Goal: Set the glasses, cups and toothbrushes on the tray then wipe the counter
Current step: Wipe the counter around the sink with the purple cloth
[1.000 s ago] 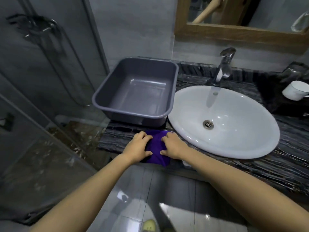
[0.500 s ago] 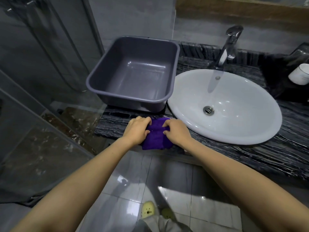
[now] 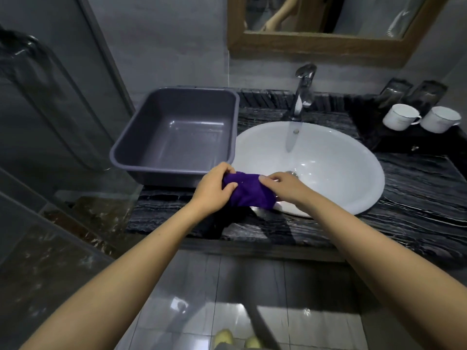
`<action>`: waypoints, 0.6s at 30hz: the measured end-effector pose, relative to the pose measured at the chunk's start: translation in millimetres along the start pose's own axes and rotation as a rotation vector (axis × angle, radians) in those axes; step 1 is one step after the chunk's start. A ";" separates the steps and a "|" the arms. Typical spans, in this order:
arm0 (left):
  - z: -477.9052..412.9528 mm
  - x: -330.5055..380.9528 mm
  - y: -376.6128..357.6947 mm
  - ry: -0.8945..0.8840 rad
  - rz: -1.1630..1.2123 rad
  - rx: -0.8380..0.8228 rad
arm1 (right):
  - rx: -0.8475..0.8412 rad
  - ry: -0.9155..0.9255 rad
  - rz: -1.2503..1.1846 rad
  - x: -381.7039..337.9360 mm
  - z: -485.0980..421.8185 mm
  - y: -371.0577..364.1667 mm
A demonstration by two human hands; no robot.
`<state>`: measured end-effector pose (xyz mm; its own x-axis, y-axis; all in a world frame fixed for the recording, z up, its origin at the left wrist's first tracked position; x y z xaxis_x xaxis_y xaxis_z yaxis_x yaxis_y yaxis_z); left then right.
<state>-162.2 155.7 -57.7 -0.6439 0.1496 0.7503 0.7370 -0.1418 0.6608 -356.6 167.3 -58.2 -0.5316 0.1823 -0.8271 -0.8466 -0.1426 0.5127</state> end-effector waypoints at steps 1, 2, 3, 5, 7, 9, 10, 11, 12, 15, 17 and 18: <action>-2.0 10.6 -2.4 -0.025 0.026 -0.002 | 0.014 -0.031 -0.094 -2.9 3.7 10.5; -3.6 19.8 -4.7 -0.044 0.054 -0.003 | 0.041 -0.043 -0.163 -6.2 7.1 19.9; -4.7 27.5 -6.9 -0.056 0.085 -0.008 | 0.090 -0.041 -0.200 -8.7 10.2 29.5; -6.7 41.3 -13.4 -0.068 0.147 -0.070 | 0.235 -0.014 -0.227 -10.8 18.3 50.7; -7.9 52.4 -22.1 -0.071 0.195 -0.214 | 0.333 0.042 -0.204 -12.1 28.2 70.7; -11.0 63.0 -32.4 -0.090 0.220 -0.331 | 0.336 0.116 -0.129 -14.0 41.2 89.3; -14.4 69.5 -36.7 -0.114 0.211 -0.344 | 0.301 0.156 -0.057 -14.6 48.3 98.1; -18.9 77.4 -40.7 -0.147 0.188 -0.341 | 0.254 0.189 0.041 -15.3 56.1 106.2; -24.1 87.7 -44.9 -0.193 0.164 -0.340 | 0.209 0.211 0.140 -15.7 64.3 113.3; -35.8 128.5 -61.8 -0.373 0.080 -0.408 | 0.196 0.230 0.262 -13.7 89.3 136.1; -39.6 155.3 -78.2 -0.474 -0.007 -0.441 | 0.257 0.235 0.276 -10.7 107.5 153.6; -39.2 167.7 -86.5 -0.493 -0.016 -0.472 | 0.290 0.232 0.271 -7.2 117.1 162.5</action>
<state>-342.0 154.7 11.7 -0.4024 0.5678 0.7181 0.4876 -0.5310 0.6931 -493.2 256.7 58.0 -0.7432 -0.0514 -0.6671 -0.6673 0.1292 0.7335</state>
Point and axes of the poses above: each hand's wrist, its own z-axis away from the middle knuckle, its own y-axis out of the back of the hand, x = y × z, the point moved 1 cm from there along -z, towards the middle knuckle, and after that the axes turned 9 degrees about y, right-handed, at the moved point
